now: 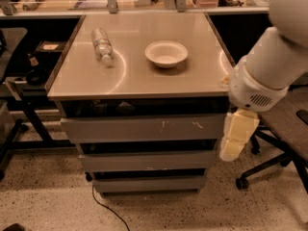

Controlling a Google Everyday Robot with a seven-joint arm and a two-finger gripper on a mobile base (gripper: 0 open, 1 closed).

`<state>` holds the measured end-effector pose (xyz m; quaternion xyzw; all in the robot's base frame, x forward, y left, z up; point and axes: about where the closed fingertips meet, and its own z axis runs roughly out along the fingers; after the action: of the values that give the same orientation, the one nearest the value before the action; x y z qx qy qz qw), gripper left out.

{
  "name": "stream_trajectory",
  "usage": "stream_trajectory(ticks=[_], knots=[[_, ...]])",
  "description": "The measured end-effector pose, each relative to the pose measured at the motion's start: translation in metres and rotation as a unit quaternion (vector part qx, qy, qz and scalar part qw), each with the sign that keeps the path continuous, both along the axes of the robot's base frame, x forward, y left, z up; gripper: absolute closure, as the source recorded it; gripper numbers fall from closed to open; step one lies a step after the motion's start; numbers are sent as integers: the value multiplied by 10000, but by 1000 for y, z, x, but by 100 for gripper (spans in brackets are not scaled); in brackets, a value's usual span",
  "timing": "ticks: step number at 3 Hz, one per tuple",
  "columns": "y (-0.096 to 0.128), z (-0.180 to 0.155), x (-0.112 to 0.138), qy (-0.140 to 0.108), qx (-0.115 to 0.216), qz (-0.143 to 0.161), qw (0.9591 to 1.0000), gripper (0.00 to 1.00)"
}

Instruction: Open top drawer

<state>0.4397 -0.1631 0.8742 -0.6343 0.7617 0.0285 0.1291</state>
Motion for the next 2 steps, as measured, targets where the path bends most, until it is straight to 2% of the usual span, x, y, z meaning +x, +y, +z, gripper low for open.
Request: stream_trajectory(ticks=[1,2], knots=[[17,-34,2,236,114,98,9996,0],[18,-37,1,260,110,90,9996,0]])
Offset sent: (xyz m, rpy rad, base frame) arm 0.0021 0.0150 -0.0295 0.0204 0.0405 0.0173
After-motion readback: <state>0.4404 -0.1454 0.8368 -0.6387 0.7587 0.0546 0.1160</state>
